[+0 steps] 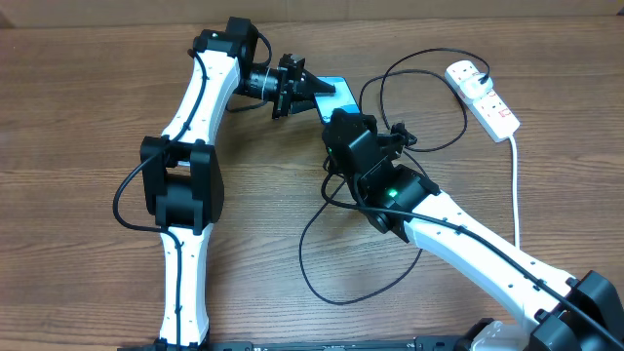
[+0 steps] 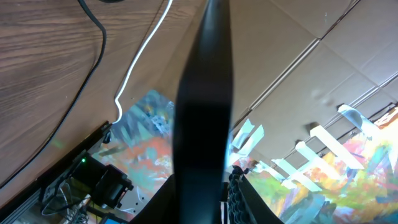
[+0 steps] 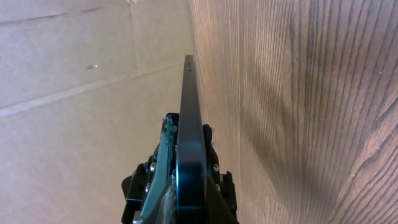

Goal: Plug charger to phone and switch on socket

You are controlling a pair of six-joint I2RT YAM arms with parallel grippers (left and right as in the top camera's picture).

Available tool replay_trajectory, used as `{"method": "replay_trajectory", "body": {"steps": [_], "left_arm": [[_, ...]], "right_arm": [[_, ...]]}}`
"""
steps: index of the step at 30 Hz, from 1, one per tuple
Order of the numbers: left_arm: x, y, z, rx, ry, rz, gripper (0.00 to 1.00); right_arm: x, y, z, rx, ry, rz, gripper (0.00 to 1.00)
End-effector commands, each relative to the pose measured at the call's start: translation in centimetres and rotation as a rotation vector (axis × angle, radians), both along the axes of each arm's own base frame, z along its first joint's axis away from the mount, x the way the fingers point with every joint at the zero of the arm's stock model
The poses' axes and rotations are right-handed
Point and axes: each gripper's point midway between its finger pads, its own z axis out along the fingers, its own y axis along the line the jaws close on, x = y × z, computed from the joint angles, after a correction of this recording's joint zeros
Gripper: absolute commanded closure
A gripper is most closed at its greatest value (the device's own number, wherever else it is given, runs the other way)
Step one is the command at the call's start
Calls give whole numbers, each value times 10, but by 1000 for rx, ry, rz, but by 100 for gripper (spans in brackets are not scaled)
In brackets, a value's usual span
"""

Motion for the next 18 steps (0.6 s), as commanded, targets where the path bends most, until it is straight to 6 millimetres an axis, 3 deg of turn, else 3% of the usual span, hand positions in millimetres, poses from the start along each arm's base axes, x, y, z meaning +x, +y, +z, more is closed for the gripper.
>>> {"method": "replay_trajectory", "body": {"steps": [1, 18], "left_arm": [[3, -1, 0, 6, -16, -1, 79], [4, -1, -1, 10, -20, 1, 93]], "right_arm": [[7, 2, 21, 28, -50, -26, 96], [7, 3, 22, 29, -52, -20, 96]]}}
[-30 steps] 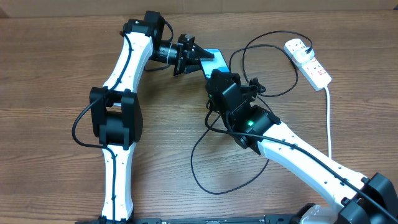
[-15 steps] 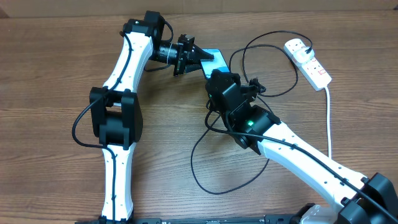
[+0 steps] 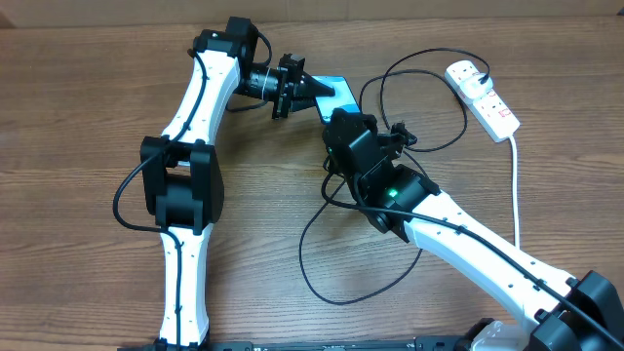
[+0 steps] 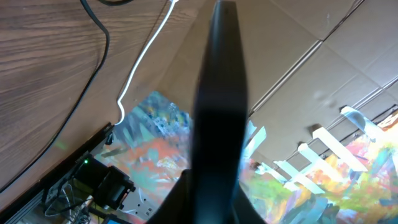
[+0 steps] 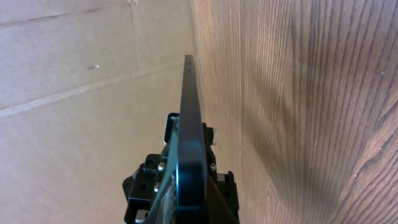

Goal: Plug charger to phone and switch on socket
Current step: 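Open the right gripper off the phone and swing it toward the cable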

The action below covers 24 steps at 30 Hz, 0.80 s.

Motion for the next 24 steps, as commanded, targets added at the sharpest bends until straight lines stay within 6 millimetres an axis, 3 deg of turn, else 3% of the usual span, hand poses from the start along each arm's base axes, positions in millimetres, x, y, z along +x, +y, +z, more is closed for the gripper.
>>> {"method": "replay_trajectory", "body": {"steps": [1, 4, 7, 15, 17, 20, 24], "left_arm": [[4, -1, 1, -2, -19, 0, 94], [5, -2, 1, -3, -27, 0, 95], [5, -2, 1, 0, -17, 2, 96], [16, 13, -30, 181, -63, 36, 96], [20, 23, -40, 246, -79, 52, 96], [25, 35, -47, 281, -174, 44, 96], [20, 43, -36, 246, -336, -12, 96]], "right_arm": [[7, 3, 21, 27, -48, -14, 95], [6, 7, 21, 36, -44, 2, 77], [6, 7, 21, 4, -54, 21, 54], [8, 3, 40, -138, -134, 101, 34], [7, -7, 55, -241, -184, 133, 31], [1, -26, 79, -450, -250, 206, 13], [-11, -54, 100, -740, -299, 325, 12]]}}
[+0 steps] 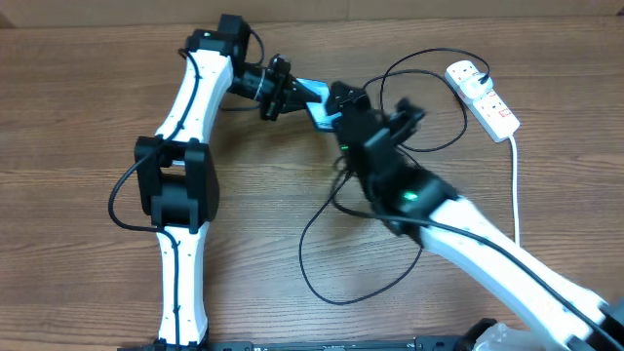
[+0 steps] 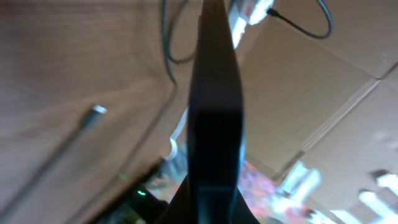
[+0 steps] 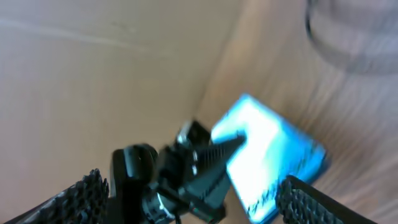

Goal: Plug charger to phone and switch on socket
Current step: 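Open the right gripper off the phone and swing it toward the cable, then lower the open right gripper over the black USB-C plug on the table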

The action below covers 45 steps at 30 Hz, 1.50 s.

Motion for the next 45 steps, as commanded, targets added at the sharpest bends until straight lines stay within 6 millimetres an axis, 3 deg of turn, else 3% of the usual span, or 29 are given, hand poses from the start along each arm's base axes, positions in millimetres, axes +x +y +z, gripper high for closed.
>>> {"method": "replay_trajectory", "body": {"steps": [1, 3, 6, 9, 12, 13, 15, 18, 20, 24, 30, 32, 34, 38, 42, 45], "left_arm": [[1, 11, 11, 12, -219, -82, 96], [-3, 20, 17, 97, -288, -113, 96], [-6, 37, 33, 276, -377, -122, 96], [-11, 50, 72, 437, -559, -145, 96], [-18, 67, 116, 636, -726, -133, 96], [-20, 75, 130, 723, -772, -116, 96], [-25, 94, 150, 887, -814, -60, 96], [-37, 125, 169, 1105, -784, 53, 96], [-48, 136, 171, 1165, -732, 92, 96], [-67, 133, 158, 1144, -653, 28, 96], [-71, 129, 150, 1128, -620, 6, 96], [-69, 129, 150, 1126, -626, 10, 96], [-68, 128, 150, 1125, -629, 12, 96], [-69, 129, 150, 1126, -627, 10, 96], [-69, 129, 150, 1126, -626, 10, 96], [-70, 129, 149, 1127, -623, 7, 96]], "right_arm": [[-7, -30, 51, -349, -152, 155, 13], [-12, -33, 45, -446, -139, 280, 13], [-19, -41, 18, -448, -37, 422, 13], [-29, -44, -11, -417, 66, 570, 14], [-41, -20, -26, -373, 27, 871, 16], [-44, -15, -30, -334, 27, 929, 12], [-47, -8, -40, -252, 54, 990, 0], [-48, -2, -50, -201, 84, 1028, 0], [-47, 2, -57, -203, 95, 1039, 0], [-46, 4, -71, -237, 138, 1031, 0], [-80, -6, -110, -246, 394, 1134, 0], [-83, -12, -115, -254, 493, 1139, 3], [-77, -21, -122, -324, 601, 1100, 9], [-60, -41, -136, -489, 792, 934, 9], [-39, -47, -155, -531, 842, 771, 10], [-30, -38, -167, -505, 830, 775, 12]]}}
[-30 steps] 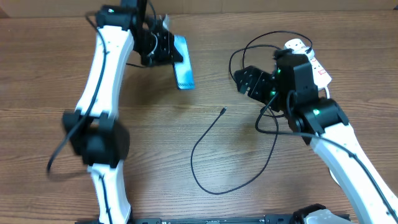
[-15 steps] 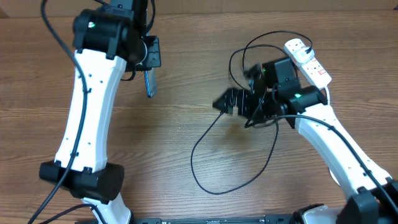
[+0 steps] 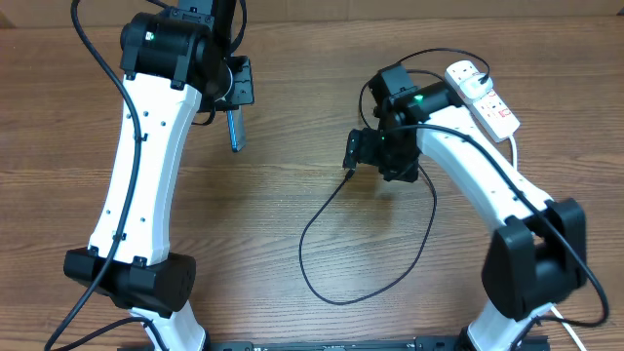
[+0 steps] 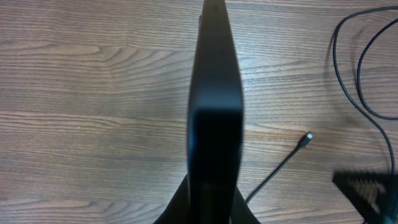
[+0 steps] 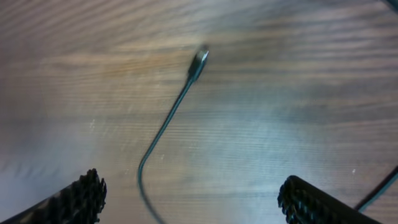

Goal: Plug charger to phone and switch on socket
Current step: 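Lower the open right gripper over the black USB-C plug on the table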

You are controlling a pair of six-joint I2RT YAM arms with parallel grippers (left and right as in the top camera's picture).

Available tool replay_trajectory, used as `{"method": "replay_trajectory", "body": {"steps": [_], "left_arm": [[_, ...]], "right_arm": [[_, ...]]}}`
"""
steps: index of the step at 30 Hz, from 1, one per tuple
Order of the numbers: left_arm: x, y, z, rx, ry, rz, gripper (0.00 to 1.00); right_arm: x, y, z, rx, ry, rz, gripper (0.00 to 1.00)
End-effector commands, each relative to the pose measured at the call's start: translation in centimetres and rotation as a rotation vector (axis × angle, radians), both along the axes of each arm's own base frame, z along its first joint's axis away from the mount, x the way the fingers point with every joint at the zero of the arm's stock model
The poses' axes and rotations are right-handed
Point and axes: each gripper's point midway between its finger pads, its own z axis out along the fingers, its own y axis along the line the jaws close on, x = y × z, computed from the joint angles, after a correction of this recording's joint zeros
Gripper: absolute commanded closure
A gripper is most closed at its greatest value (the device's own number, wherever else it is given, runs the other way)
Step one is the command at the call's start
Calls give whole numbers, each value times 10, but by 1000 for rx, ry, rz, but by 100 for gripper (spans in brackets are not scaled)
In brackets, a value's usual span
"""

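Note:
The phone hangs on edge over the table's left part, and my left gripper is shut on it. In the left wrist view it is a dark bar running up from my left gripper. The black charger cable loops across the middle of the table, and its free plug lies flat on the wood. My right gripper hovers open just above that plug, its fingertips wide apart and empty. The white socket strip lies at the back right.
A white lead runs from the socket strip down the right side. The cable's far loop curls beside the strip, behind my right arm. Brown cardboard borders the table's back edge.
My left gripper has carried the phone from the back middle to the left, and it now hangs on edge above the wood. My right gripper, still open, now sits over the cable's free plug.
At first both grippers were closed on the phone at the back middle of the table, and the same held shortly after. Then my right gripper was open and off the phone. Now the left alone holds the phone at the left, and the right hovers over the plug.

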Motion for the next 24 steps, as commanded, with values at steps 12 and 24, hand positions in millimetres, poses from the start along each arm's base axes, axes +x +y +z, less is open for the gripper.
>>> {"method": "replay_trajectory", "body": {"steps": [12, 24], "left_arm": [[-1, 3, 8, 7, -25, 18, 96], [1, 2, 8, 0, -32, 28, 96]], "right_arm": [[32, 18, -33, -61, -74, -227, 48], [4, 17, -91, -164, 127, -245, 49]]}}
